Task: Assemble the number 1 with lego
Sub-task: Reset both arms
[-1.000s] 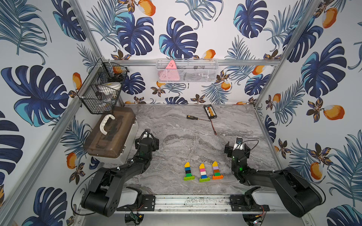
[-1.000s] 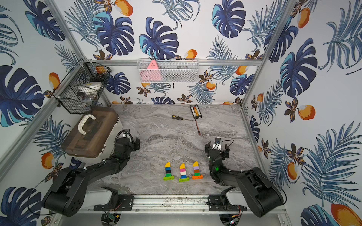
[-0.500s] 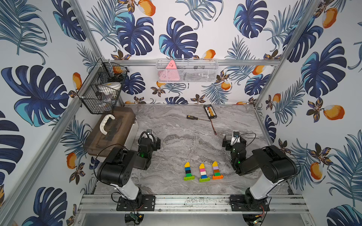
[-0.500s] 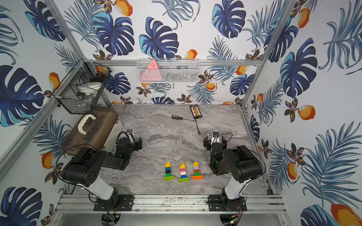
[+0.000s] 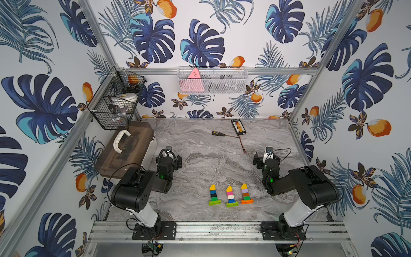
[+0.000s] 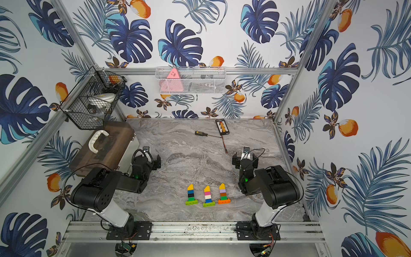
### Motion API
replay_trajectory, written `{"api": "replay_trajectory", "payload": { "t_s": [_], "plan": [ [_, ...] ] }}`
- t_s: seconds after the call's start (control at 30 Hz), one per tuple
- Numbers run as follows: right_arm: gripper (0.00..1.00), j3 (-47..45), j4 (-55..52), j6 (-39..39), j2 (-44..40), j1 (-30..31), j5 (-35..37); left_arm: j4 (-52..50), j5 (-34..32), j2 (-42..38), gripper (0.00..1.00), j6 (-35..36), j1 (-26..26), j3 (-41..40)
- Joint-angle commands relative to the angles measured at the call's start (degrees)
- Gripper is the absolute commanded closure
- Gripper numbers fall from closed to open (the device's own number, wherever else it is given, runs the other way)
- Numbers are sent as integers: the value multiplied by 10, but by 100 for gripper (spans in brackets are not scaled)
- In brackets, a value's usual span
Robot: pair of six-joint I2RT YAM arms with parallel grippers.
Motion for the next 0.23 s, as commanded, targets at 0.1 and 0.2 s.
{"api": "replay_trajectory", "payload": {
  "t_s": [0.1, 0.2],
  "plan": [
    [0, 2, -7, 5, -1, 0, -1, 22, -3, -4, 1, -4, 1, 0],
    [0, 2, -6, 5, -1, 0, -1, 31, -5, -5, 1, -3, 1, -5]
  ]
}}
